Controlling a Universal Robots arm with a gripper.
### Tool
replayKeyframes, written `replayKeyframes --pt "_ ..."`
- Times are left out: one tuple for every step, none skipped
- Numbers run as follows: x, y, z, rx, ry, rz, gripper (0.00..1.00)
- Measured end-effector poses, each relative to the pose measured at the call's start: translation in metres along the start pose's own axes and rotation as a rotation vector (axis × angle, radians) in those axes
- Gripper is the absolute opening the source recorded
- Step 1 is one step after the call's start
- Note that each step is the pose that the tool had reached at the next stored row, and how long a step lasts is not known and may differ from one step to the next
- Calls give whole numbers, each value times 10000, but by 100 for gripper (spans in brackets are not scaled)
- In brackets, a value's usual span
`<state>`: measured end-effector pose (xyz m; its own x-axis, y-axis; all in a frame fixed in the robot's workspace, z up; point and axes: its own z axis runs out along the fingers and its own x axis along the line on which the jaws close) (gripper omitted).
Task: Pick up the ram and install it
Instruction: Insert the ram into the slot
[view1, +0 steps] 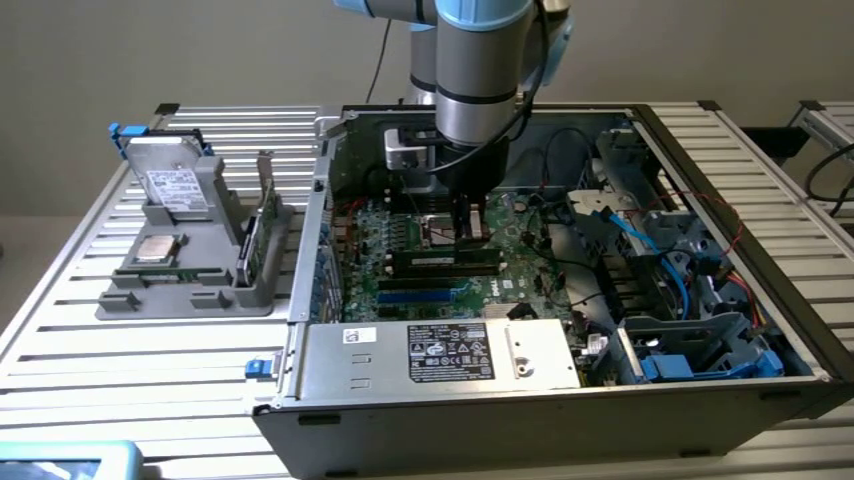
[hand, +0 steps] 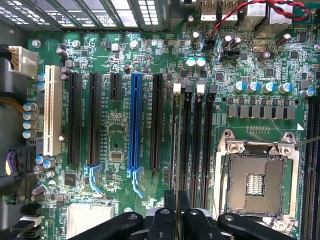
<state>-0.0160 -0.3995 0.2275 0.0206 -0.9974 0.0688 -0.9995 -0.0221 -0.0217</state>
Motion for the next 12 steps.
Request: replayKeyframes --pt "0 0 1 1 -7 0 14" --pt "0 0 1 0 -7 1 14" --pt "-1 0 1 0 -8 0 14" --pt "0 0 1 -1 -6 0 14" --pt "0 0 1 0 -4 0 14" --pt "3 0 2 0 -2 -1 14" --pt "4 0 2 0 3 0 14" --pt "5 0 1 0 9 -1 14" --pt "5 0 1 -1 17 -1 14" --pt "5 0 1 -1 21 -2 14" --pt "5 -1 1 -1 21 -2 14" --pt "5 0 1 -1 21 -2 14"
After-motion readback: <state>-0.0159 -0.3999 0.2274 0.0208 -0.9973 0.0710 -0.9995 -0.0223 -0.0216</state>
